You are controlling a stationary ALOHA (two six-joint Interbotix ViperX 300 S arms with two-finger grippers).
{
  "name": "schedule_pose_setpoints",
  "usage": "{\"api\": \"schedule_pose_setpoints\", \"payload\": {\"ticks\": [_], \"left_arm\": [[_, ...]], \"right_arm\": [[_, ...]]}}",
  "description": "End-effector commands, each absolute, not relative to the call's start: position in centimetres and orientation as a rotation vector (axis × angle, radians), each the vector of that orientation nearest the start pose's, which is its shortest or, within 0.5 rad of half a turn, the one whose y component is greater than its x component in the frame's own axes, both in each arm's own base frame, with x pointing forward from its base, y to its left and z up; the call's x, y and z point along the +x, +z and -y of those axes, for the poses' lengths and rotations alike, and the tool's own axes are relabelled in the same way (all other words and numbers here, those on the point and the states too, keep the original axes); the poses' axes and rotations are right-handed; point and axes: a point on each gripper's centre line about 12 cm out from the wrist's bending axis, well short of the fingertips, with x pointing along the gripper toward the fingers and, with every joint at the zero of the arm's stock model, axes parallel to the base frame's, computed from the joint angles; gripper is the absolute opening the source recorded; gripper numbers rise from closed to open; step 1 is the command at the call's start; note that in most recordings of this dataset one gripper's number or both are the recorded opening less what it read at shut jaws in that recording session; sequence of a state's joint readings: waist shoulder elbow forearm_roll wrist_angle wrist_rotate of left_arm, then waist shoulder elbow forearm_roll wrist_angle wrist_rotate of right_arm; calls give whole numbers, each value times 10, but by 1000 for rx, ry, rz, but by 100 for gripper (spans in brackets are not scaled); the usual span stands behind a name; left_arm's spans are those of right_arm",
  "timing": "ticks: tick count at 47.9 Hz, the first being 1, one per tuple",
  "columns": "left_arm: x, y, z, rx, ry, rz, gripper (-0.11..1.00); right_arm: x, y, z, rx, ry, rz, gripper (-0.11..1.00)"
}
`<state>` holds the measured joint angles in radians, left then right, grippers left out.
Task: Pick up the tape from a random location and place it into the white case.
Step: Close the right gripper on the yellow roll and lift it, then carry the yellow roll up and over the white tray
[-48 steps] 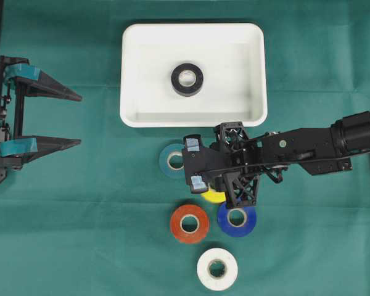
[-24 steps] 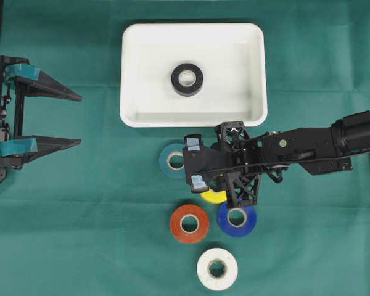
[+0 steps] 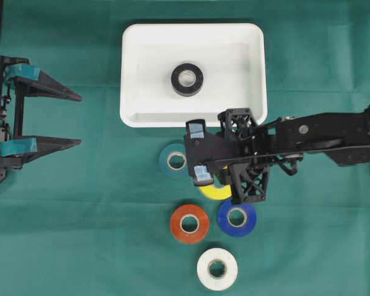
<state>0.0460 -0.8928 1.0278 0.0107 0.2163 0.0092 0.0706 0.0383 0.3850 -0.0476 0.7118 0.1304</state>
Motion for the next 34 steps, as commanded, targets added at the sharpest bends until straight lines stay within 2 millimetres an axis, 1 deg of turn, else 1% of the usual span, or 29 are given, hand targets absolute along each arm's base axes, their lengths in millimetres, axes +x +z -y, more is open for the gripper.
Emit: {"api": "schedule_pose_setpoints", "payload": {"ticks": [1,9,17,22,34], "left_arm": [[214,286,-10,11,44,-333,95],[214,286,-10,11,43,-333,95],[214,287,-10,11,44,-332,95],[214,286,-10,11,44,-333,95],[214,286,-10,11,43,-333,95]], "right_arm": [[394,229,-25,33,-18,-1072,30],[389,256,-24,33,-18,-1054,30],[384,275,-24,34,-22,-1063,30],[383,279,-25,33,-22,-1070,30],[383,278,-26,31,-19,-1075,30]]}}
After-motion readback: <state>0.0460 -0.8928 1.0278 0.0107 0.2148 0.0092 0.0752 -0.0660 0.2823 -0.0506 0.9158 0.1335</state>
